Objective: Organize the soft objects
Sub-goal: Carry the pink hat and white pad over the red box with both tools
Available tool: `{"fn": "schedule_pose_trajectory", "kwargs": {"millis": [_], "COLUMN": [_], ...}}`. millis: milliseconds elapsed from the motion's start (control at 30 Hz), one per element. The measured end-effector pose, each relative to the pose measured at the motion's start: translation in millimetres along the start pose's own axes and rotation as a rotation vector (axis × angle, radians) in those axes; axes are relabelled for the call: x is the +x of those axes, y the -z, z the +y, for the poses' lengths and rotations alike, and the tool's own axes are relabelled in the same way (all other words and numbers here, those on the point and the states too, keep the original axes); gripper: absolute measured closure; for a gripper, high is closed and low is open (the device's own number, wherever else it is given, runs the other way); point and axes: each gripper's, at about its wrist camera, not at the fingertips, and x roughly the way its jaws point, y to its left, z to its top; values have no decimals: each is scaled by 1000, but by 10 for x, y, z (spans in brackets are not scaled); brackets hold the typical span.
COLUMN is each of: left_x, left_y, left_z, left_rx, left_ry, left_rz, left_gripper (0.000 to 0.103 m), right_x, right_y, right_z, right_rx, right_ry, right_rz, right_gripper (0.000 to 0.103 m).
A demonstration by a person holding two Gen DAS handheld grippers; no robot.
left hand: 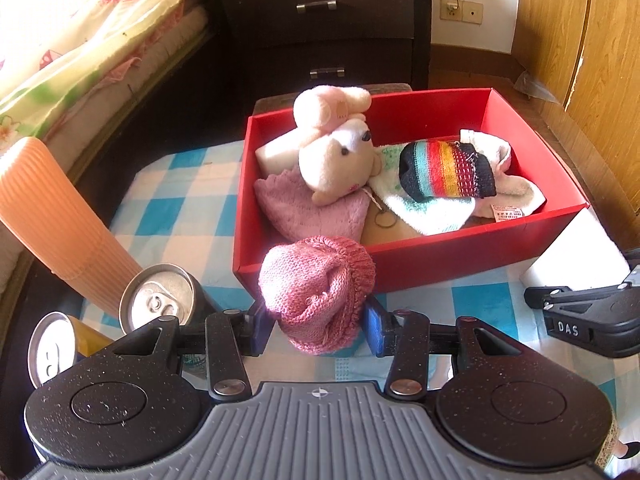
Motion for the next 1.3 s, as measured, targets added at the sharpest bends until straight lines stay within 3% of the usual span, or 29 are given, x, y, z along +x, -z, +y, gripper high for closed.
{"fn": "schedule_pose_trajectory", "kwargs": {"millis": [567,1300], "left_x": [-142,-176], "left_y": [-79,-405], "left_z": [-8,0], "left_rx": [9,-75], "left_ry": [-26,9], "left_rz": [-66,-115], "left_gripper": [57,57], "right_x": [-496,-860], "right_y": [-147,-370], "right_z": [157,51], "right_rx": [-4,38], "right_ry": [-72,46], "right_rz": [-160,-346], "right_gripper": [101,101]}}
